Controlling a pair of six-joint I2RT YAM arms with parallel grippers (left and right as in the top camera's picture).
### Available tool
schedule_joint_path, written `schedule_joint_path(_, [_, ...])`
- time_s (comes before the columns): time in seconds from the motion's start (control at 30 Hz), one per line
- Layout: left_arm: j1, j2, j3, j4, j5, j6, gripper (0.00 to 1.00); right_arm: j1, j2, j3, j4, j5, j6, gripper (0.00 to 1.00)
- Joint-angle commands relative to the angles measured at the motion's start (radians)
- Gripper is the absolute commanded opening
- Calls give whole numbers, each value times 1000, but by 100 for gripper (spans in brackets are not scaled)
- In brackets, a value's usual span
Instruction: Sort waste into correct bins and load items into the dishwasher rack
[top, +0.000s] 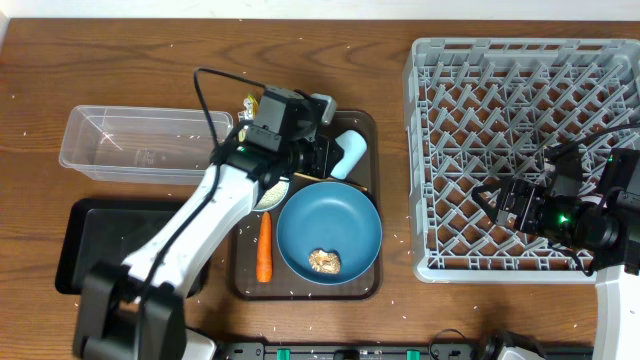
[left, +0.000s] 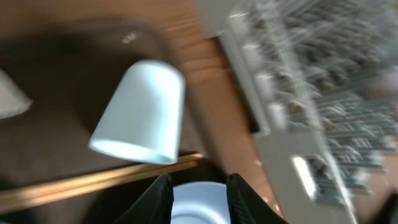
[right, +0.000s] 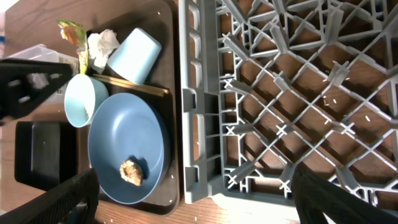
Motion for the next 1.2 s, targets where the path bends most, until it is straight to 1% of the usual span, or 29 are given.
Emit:
schedule_joint_path(0.0, [5,69,10,12,-124,-197,37,14,0,11,-4,-21,-21,92])
schedule_joint_path(0.07, [8,105,10,18,-123,-281,42,14,0,11,-10,-16,-22,92])
schedule_joint_path(0.1, [8,119,10,22,-124,-307,43,14,0,11,-13,-12,-21,92])
schedule_joint_path(0.2, [8,151,10,63,-123,-335,45,14,0,11,-19,5,-22,92])
schedule_joint_path(0.3, [8,170,10,122,-124,-335,52,14,0,11,-19,7,-21,92])
schedule_joint_path(0.4, [8,192,10,169,-124,-351,53,14,0,11,-18,8,-22,92])
schedule_joint_path(0.67, [8,302,10,241,-121,-364,52,14,0,11,-23,8,-22,92])
schedule_joint_path(0.7, [8,312,10,254,-120,-364,49,14,0,11,-23,9,-22,92])
schedule_joint_path(0.77, [8,319,10,277,-121,-361,36,14,0,11,-24,8,-22,92])
schedule_joint_path(0.9, [8,318,10,330,-120,-336,27,14,0,11,-27,9,-22,92])
schedule_joint_path(0.97, [8,318,10,336,-120,-326,19,14,0,11,-27,8,-22,92])
schedule_joint_path(1.0, [8,318,10,337,-120,-326,12,14,0,11,-27,9,-22,92])
schedule_joint_path(1.07, [8,317,10,336,-119,-326,7,14,0,11,-27,9,-22,92])
schedule_joint_path(1.1, [8,313,10,336,-119,-325,6,14,0,11,-27,9,-22,92])
schedule_joint_path(1.17, [8,302,10,337,-97,-286,6,14,0,11,-27,9,-22,92])
